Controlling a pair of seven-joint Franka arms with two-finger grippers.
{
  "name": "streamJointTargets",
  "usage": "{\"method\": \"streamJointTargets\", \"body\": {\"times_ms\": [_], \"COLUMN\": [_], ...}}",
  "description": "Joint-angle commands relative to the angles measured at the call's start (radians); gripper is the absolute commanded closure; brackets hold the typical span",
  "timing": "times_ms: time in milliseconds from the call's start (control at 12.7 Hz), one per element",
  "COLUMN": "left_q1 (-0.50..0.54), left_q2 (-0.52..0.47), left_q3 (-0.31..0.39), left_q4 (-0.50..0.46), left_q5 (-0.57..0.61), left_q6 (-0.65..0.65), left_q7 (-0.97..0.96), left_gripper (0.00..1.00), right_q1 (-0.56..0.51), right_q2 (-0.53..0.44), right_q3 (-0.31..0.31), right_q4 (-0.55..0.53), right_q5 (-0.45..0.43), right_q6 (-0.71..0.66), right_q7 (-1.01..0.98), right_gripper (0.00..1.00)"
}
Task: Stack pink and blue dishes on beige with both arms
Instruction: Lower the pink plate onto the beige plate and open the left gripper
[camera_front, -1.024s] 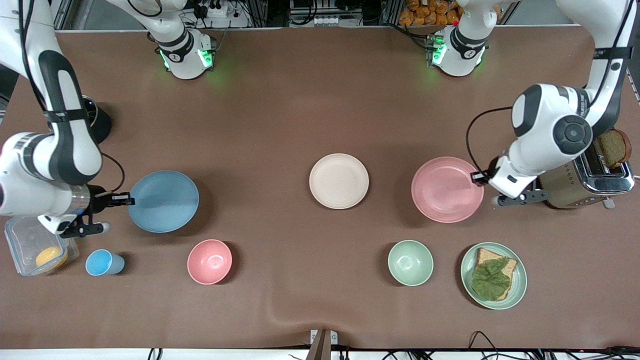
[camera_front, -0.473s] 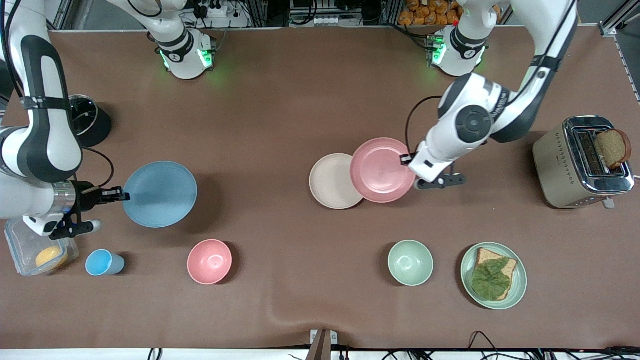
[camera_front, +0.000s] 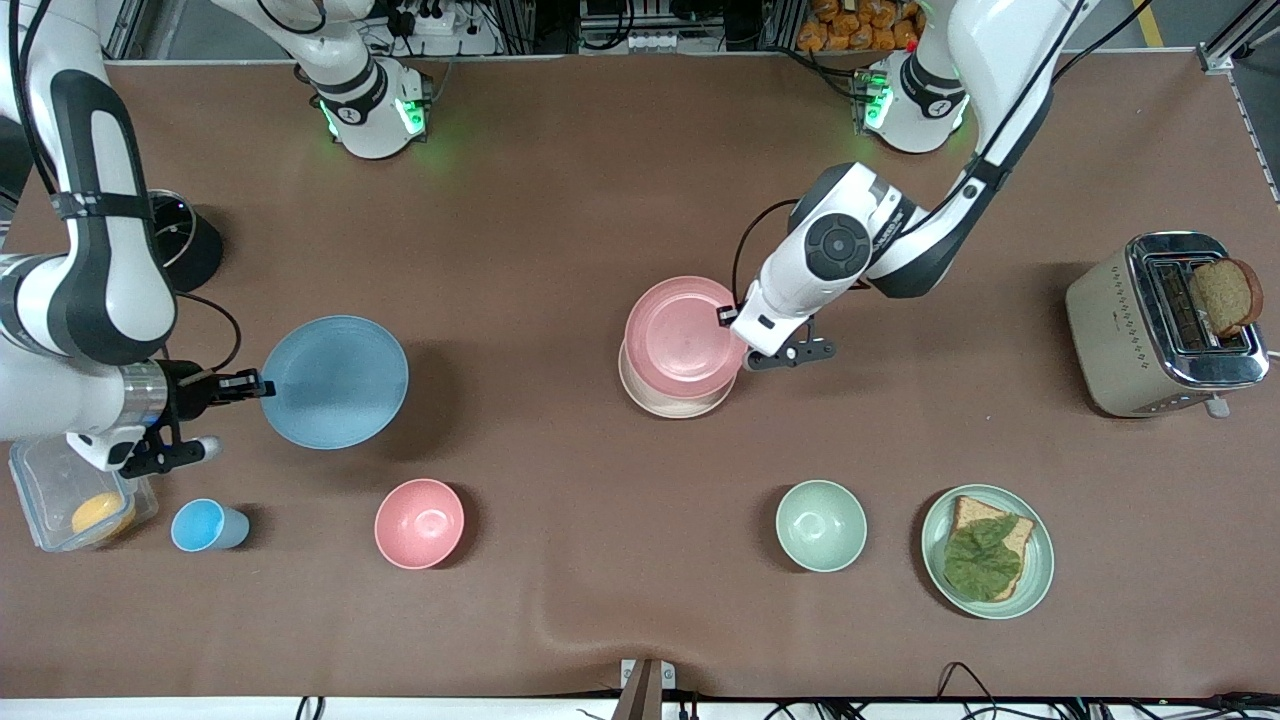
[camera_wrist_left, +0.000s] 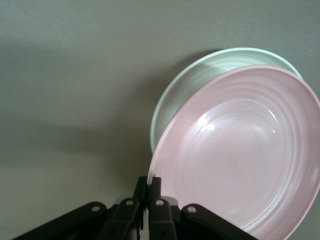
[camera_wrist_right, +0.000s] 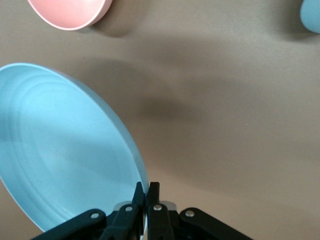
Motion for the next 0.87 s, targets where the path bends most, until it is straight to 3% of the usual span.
{"method": "streamJointTargets", "body": {"times_ms": [0,709,788], "left_q1": [-0.005,-0.005,-0.005], "left_q2": [0.047,0.107,0.109], "left_q3": [0.005,0.013,0.013], "left_q4": [0.013,0.022,0.030], "left_q5": [-0.002,0.075,0.075], "left_q6": [0.055,0.078,0.078], "left_q7": [-0.017,-0.051,-0.069], "left_gripper": [1.00,1.00,0.90], "right_q1": [0.009,0.015,0.015], "right_q2": [0.004,0.004,0.004], "right_q3": [-0.003,-0.001,-0.001], "right_q4": [0.003,0.001,0.000], "right_q5": [0.035,0.040,0.040], "right_q6": [-0.004,-0.004,-0.004], "right_q7": [-0.003,-0.002,0.000], "right_gripper": [1.00,1.00,1.00]}}
